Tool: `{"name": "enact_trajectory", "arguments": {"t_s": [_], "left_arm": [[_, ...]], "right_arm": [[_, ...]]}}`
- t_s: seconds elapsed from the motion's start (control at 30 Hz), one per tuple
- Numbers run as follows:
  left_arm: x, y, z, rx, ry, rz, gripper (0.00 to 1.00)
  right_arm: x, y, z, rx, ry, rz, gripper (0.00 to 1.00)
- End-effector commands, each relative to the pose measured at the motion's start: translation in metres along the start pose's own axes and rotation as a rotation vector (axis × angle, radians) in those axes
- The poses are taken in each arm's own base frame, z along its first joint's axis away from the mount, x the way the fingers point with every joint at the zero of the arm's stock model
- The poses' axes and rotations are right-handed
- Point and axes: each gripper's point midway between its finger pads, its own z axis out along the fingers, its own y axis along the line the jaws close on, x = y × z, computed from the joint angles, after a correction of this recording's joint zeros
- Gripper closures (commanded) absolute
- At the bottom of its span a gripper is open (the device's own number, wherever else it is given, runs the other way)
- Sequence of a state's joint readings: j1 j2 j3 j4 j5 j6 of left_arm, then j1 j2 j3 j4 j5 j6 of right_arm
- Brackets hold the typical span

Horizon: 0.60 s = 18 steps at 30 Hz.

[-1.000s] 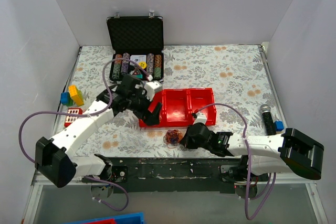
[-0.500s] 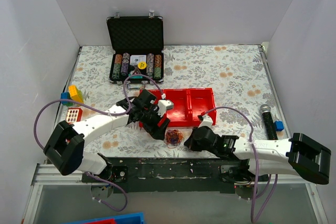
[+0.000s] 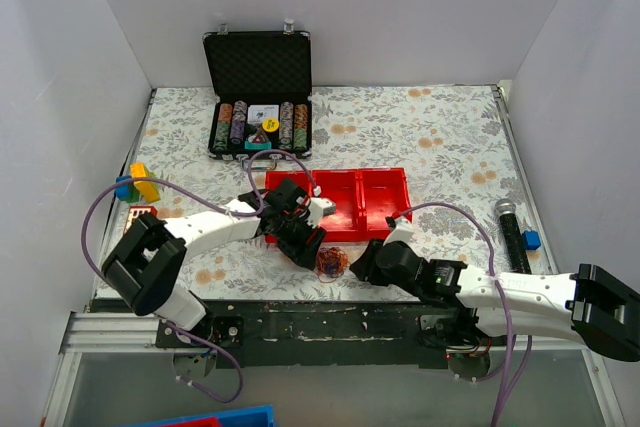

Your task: Untangle the cables

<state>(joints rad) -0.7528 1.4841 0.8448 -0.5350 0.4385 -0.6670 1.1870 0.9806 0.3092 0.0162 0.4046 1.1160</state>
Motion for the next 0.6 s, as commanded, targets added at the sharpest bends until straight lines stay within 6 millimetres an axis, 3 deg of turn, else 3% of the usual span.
{"name": "enact_trajectory", "arguments": {"t_s": [0.0,0.13,0.33,0.57], "left_arm": [[-0.008,-0.001,0.007,-0.002,-0.002,0.035,0.55],[-0.008,-0.006,0.013,0.007,0.011,0.058,0.71],[-0.015,-0.007,0.015,0.014,0.009,0.060,0.76],[-0.010,-0.002,0.016,-0.019,0.016,0.058,1.00]], "right_arm": [[-0.014,0.008,-0.001,-0.011,-0.062,-0.006,0.55],[-0.014,0.009,0.003,-0.001,-0.061,-0.014,0.49],[-0.022,0.021,0.011,-0.010,-0.071,-0.034,0.45],[-0.025,0.026,0.024,-0.013,-0.062,-0.040,0.46]]}}
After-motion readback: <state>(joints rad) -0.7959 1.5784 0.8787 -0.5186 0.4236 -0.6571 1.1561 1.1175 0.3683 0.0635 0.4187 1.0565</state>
